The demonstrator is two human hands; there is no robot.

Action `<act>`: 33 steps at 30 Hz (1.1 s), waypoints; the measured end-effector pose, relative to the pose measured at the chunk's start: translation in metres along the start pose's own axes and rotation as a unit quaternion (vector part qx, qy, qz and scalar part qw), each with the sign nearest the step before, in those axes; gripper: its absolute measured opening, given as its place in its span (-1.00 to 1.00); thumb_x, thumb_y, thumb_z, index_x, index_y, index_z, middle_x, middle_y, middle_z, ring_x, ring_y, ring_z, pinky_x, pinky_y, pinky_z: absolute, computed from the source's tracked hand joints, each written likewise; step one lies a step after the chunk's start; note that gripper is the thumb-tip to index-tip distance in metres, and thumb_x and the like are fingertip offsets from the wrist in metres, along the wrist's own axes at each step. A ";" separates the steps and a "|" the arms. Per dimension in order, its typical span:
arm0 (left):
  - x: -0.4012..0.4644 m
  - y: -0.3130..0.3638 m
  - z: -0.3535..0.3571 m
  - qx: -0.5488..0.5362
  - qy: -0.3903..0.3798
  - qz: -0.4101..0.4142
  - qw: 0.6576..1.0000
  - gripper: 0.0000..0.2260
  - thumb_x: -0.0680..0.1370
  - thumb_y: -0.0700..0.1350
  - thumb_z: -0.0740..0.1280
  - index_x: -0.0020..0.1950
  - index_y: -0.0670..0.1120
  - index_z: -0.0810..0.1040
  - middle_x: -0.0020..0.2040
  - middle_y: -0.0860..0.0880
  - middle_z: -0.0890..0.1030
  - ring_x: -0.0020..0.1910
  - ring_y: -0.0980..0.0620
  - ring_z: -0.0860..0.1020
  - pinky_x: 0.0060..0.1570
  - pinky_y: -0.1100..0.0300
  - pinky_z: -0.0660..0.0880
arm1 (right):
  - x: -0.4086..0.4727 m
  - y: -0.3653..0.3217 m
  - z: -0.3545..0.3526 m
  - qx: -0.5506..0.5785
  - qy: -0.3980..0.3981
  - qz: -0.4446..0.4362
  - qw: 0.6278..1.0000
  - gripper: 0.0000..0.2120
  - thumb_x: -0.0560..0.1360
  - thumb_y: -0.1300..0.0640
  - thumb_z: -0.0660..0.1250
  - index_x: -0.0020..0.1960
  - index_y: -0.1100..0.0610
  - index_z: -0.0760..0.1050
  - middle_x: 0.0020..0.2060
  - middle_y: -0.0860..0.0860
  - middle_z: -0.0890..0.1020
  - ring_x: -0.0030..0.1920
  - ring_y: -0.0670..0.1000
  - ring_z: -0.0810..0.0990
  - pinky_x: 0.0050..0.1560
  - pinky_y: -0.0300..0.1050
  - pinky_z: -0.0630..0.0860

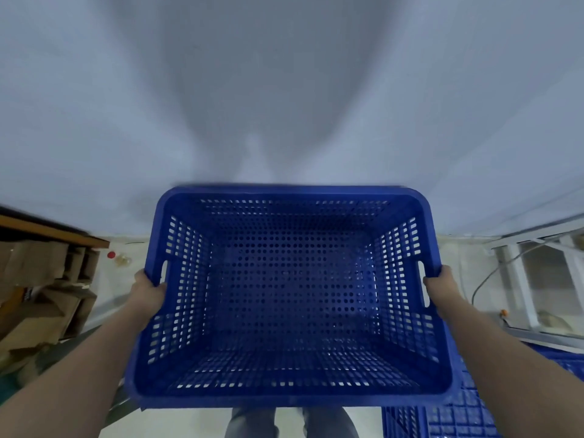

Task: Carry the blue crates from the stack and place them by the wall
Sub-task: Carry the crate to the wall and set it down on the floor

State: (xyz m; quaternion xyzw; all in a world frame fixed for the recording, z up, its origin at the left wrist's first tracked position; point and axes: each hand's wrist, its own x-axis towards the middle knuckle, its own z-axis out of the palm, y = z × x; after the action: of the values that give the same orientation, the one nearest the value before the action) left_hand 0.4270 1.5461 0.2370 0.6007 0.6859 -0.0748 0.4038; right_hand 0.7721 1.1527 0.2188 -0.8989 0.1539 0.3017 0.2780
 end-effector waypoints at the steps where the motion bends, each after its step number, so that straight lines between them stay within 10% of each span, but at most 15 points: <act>1: -0.003 0.000 0.000 0.035 0.002 0.000 0.999 -0.56 0.57 -0.27 0.22 0.42 -0.24 0.19 0.30 -0.32 0.44 0.21 -0.35 0.46 0.20 -0.24 0.44 | -0.001 -0.001 0.001 -0.034 0.009 0.003 0.999 -0.66 0.51 0.38 0.12 0.29 0.28 0.26 -0.07 0.19 0.46 -0.02 0.23 0.45 -0.06 0.12 0.48; 6: -0.021 -0.003 -0.012 0.159 -0.025 -0.010 0.987 -0.55 0.55 -0.25 0.27 0.39 -0.31 0.22 0.31 -0.35 0.43 0.21 -0.35 0.46 0.19 -0.16 0.46 | -0.023 -0.014 0.002 -0.240 0.000 -0.007 0.971 -0.54 0.51 0.27 0.18 0.37 0.39 0.22 0.28 0.31 0.44 0.24 0.27 0.48 0.25 0.11 0.47; 11: -0.068 0.040 -0.027 0.259 -0.077 0.132 0.954 -0.38 0.58 -0.18 0.22 0.55 -0.22 -0.02 0.43 -0.28 0.32 0.31 -0.28 0.43 0.25 -0.08 0.44 | -0.069 -0.051 -0.029 -0.354 -0.060 -0.137 0.923 -0.82 0.50 0.28 0.08 0.05 0.18 0.39 0.16 0.16 0.51 0.12 0.16 0.53 0.01 -0.04 0.48; 20: -0.226 0.206 -0.061 0.426 -0.054 0.397 0.811 -0.44 0.63 -0.01 0.08 0.58 -0.14 -0.01 0.57 -0.12 0.11 0.51 -0.08 0.20 0.43 0.08 0.26 | -0.190 -0.137 -0.158 -0.369 0.012 -0.257 0.893 -0.50 0.55 0.06 0.11 0.46 0.18 0.23 0.44 0.12 0.34 0.41 0.13 0.36 0.40 -0.01 0.31; 33: -0.459 0.338 -0.067 0.397 0.010 0.711 0.581 -0.40 0.62 0.10 0.07 0.59 -0.07 -0.03 0.58 -0.05 0.08 0.56 -0.04 0.04 0.47 0.05 0.16 | -0.357 -0.100 -0.339 -0.270 0.279 -0.167 0.906 -0.46 0.56 -0.03 0.10 0.48 0.15 0.20 0.42 0.09 0.35 0.38 0.14 0.33 0.36 0.03 0.30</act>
State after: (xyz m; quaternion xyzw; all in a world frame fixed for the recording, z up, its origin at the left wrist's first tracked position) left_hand 0.6728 1.3250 0.7063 0.9974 -0.0544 -0.0221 0.0423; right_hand 0.6963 1.0705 0.7092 -0.9996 -0.0144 0.0177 0.0169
